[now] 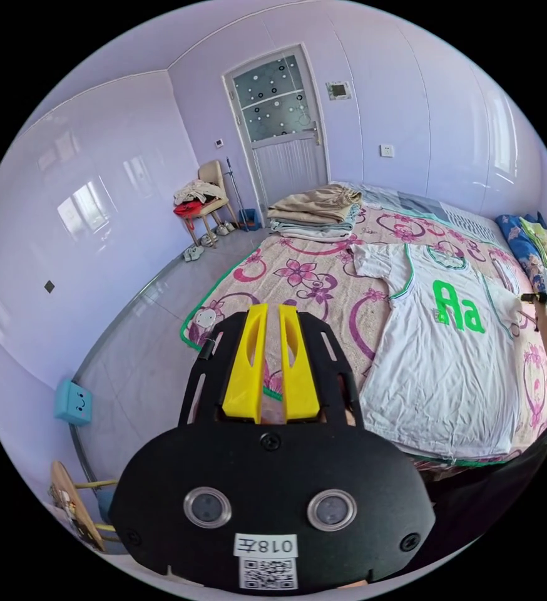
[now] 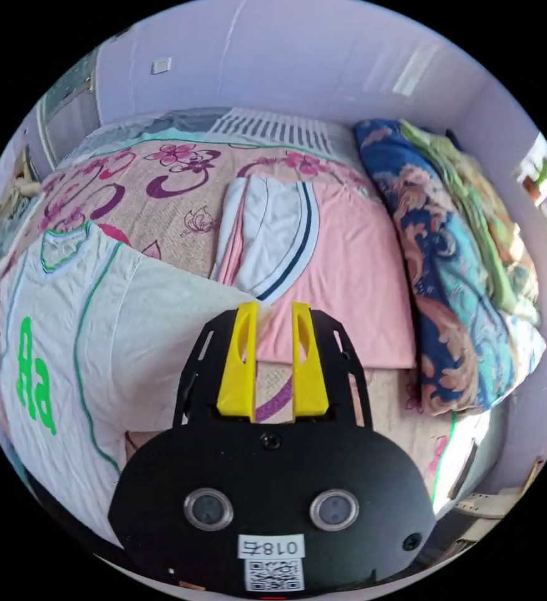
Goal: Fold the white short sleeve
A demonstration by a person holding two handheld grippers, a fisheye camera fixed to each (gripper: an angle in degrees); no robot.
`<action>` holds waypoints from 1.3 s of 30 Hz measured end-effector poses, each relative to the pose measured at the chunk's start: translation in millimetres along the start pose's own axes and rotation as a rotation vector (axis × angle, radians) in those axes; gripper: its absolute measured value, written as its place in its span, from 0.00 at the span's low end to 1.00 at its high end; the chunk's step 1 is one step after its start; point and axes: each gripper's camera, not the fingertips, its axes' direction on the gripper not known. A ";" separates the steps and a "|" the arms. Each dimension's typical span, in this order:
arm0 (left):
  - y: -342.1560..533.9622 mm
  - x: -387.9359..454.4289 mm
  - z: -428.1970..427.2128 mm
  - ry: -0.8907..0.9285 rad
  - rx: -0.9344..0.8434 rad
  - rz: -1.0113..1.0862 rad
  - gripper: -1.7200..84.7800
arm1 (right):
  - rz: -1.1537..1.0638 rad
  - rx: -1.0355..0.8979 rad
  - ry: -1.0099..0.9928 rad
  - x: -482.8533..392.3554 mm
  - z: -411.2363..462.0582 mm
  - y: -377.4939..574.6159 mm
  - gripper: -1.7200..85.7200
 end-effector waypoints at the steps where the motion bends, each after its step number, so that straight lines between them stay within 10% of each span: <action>1: 1.5 -2.2 3.0 0.007 0.004 -0.003 0.07 | 0.123 0.002 -0.162 27.8 0.3 8.7 0.14; 8: 9.6 -29.5 36.1 0.197 0.019 -0.028 0.07 | 0.225 0.202 -0.579 81.2 -46.1 142.5 0.13; 19: 26.7 -55.1 162.7 0.830 -0.235 -0.007 0.12 | 0.168 -0.076 -0.957 59.6 -74.9 442.7 0.15; 39: 28.4 3.9 226.1 0.583 -0.503 0.385 0.03 | -0.017 -0.223 -0.844 11.2 -72.5 568.8 0.11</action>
